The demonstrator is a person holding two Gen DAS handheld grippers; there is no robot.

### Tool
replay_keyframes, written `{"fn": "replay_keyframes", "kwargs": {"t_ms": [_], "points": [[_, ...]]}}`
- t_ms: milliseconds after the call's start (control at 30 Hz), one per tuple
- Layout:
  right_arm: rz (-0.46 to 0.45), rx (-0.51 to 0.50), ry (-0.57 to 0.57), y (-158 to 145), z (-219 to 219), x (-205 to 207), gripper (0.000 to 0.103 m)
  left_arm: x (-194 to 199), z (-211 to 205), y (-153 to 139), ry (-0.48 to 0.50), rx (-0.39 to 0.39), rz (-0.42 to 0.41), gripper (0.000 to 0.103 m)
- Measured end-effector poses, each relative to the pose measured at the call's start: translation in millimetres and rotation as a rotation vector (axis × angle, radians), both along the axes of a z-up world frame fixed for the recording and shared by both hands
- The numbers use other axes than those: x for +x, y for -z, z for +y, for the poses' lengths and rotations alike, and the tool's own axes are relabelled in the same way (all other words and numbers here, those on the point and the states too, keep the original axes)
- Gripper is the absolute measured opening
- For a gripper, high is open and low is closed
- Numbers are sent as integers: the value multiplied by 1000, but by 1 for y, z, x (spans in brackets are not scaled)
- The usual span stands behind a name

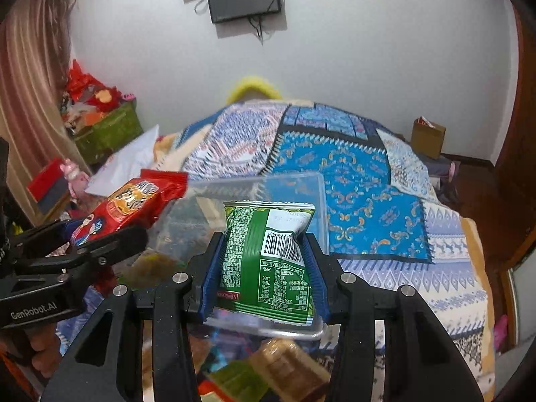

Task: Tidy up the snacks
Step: 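Carry both bags over the clear box and release them inside, then grasp the tan biscuit block with the right gripper while the left gripper grasps the nut bar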

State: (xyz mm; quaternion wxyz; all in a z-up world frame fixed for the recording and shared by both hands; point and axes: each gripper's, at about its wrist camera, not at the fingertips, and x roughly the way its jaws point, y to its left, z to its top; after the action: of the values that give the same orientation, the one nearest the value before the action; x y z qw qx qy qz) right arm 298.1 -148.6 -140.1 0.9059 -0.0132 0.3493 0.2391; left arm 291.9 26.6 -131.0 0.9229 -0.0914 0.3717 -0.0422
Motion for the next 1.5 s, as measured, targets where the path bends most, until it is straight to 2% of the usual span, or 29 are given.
{"fn": "replay_keyframes", "kwargs": {"t_ms": [267,467,633,767,1033,1233,1367,1500], "points": [[61,-31,-26,24,3,23,43,29,-6,31,13,12,79,68],[48,-41,-55,25,4,25,44,40,3,46,-16,-11,136,69],[49,-59,-57,25,6,25,45,36,1,43,-9,6,133,72],[76,-31,-48,23,3,29,52,33,5,39,-3,-20,143,76],[69,-8,-35,8,-11,17,53,13,4,13,19,-4,97,76],[32,-17,-19,-4,-25,-2,65,-20,12,-11,14,57,35,82],[30,-45,-17,0,-31,-11,65,-41,22,-13,-2,111,29,82],[61,-67,-27,14,-35,-19,65,-63,35,-3,-12,149,56,82]]}}
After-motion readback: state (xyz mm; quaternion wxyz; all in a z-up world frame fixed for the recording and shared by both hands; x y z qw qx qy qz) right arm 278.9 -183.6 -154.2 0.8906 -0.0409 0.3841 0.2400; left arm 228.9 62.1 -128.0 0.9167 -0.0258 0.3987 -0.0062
